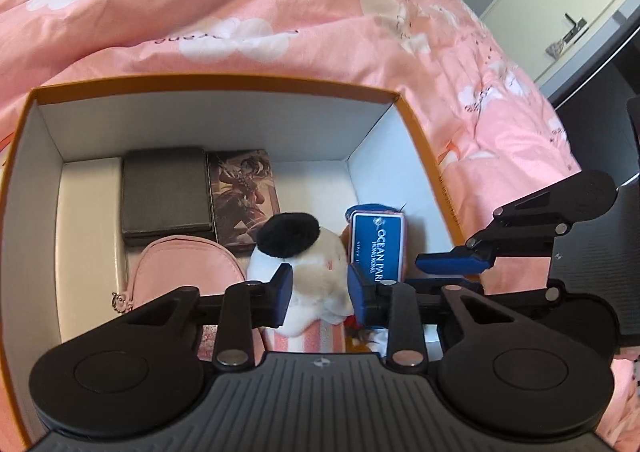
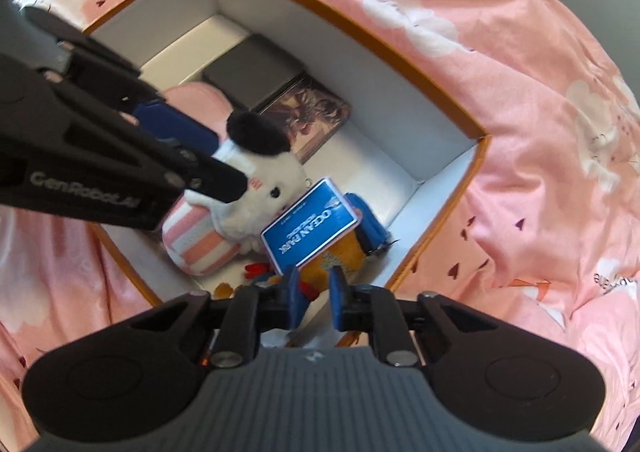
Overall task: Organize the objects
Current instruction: 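Lower the white plush and the bear keychain into the shoebox with both grippers, then open both grippers and move them out of the box toward the items beside it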
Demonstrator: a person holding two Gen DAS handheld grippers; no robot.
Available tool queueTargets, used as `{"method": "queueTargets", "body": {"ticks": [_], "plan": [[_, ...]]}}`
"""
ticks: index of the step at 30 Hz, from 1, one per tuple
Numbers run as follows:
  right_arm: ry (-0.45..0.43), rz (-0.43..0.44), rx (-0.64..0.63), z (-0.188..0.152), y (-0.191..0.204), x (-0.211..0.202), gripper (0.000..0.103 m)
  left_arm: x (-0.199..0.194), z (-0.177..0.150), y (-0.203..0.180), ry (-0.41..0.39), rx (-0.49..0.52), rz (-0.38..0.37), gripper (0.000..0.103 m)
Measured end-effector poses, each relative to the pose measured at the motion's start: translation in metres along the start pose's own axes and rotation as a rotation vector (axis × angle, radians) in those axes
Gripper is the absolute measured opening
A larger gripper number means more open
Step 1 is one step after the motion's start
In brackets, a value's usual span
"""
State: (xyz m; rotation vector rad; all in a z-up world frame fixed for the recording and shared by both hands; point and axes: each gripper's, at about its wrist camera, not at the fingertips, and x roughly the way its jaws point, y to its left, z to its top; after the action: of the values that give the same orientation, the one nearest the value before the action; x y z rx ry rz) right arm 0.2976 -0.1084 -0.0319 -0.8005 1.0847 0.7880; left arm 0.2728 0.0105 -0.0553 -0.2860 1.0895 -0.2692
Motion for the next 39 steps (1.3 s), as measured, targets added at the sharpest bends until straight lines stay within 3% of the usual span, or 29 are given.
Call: {"method": "queueTargets", "body": {"ticks": [8, 17, 21, 26, 30, 32, 36, 39], "plan": [[0.003, -0.012, -0.043, 0.001, 0.006, 0.016, 0.004, 0.014, -0.009, 0.006, 0.012, -0.003, 0.039, 0.032], [0.011, -0.003, 0.006, 0.0, 0.005, 0.02, 0.002, 0.005, -0.013, -0.001, -0.01, 0.042, 0.063, 0.032], [-0.093, -0.014, 0.055, -0.009, 0.006, -0.012, 0.006, -0.028, -0.023, -0.016, -0.113, 0.101, 0.025, 0.032], [-0.27, 0.034, 0.148, -0.038, 0.014, -0.061, 0.01, -0.071, -0.049, -0.045, -0.244, 0.202, -0.019, 0.032], [-0.392, 0.033, 0.198, -0.07, 0.025, -0.089, 0.019, -0.086, -0.077, -0.068, -0.329, 0.235, 0.058, 0.038], [-0.44, -0.002, 0.214, -0.089, 0.03, -0.097, 0.031, -0.089, -0.093, -0.077, -0.354, 0.27, 0.083, 0.04], [-0.483, -0.026, 0.296, -0.12, 0.034, -0.096, 0.032, -0.088, -0.12, -0.093, -0.376, 0.317, 0.115, 0.043], [-0.485, -0.023, 0.388, -0.141, 0.037, -0.088, 0.034, -0.075, -0.132, -0.103, -0.323, 0.354, 0.102, 0.043]]}}
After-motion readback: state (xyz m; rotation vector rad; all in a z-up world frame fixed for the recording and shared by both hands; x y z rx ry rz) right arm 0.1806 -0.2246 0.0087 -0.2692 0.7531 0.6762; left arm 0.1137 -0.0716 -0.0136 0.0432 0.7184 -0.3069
